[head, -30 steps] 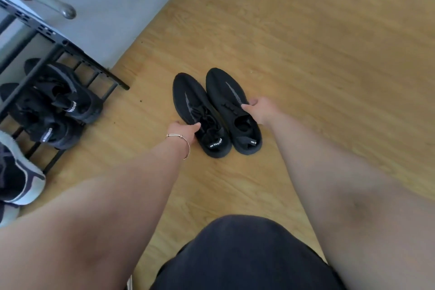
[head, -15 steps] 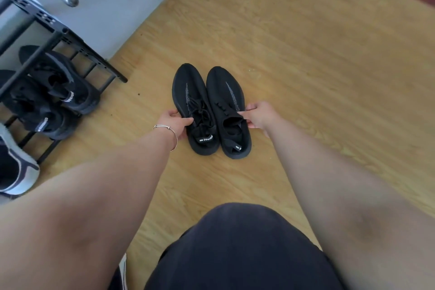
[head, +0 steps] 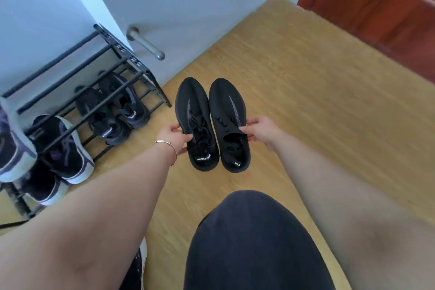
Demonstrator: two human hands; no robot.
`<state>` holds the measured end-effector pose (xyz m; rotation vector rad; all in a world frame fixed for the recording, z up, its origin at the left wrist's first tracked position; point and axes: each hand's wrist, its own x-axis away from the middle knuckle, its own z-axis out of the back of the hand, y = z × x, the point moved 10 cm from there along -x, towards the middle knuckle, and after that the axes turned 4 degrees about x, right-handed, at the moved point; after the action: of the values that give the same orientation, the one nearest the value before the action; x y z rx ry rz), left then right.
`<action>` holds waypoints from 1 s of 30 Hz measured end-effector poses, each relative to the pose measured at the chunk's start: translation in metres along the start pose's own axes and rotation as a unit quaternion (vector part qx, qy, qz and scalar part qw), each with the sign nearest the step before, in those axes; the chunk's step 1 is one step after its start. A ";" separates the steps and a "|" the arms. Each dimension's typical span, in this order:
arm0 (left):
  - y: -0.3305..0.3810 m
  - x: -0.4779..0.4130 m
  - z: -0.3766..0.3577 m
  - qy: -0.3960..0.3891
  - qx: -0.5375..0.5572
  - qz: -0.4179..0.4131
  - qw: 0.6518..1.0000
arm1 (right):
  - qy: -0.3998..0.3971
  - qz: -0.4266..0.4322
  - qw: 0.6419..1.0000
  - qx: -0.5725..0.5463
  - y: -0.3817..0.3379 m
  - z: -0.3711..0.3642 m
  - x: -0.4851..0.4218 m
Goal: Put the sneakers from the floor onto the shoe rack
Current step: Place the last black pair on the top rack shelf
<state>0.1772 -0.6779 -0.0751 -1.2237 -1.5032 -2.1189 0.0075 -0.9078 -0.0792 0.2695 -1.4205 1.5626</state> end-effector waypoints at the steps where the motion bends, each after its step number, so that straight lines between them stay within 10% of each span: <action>1: 0.007 0.004 0.011 0.006 0.008 -0.003 1.000 | -0.008 0.014 1.000 0.003 -0.015 -0.007 0.003; 30: 0.100 0.107 0.225 0.080 0.099 -0.056 0.990 | -0.108 0.102 0.988 0.038 -0.202 -0.168 0.077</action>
<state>0.2834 -0.4987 0.0944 -0.9000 -1.6967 -2.0229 0.1919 -0.7568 0.0555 0.3561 -1.5980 1.7996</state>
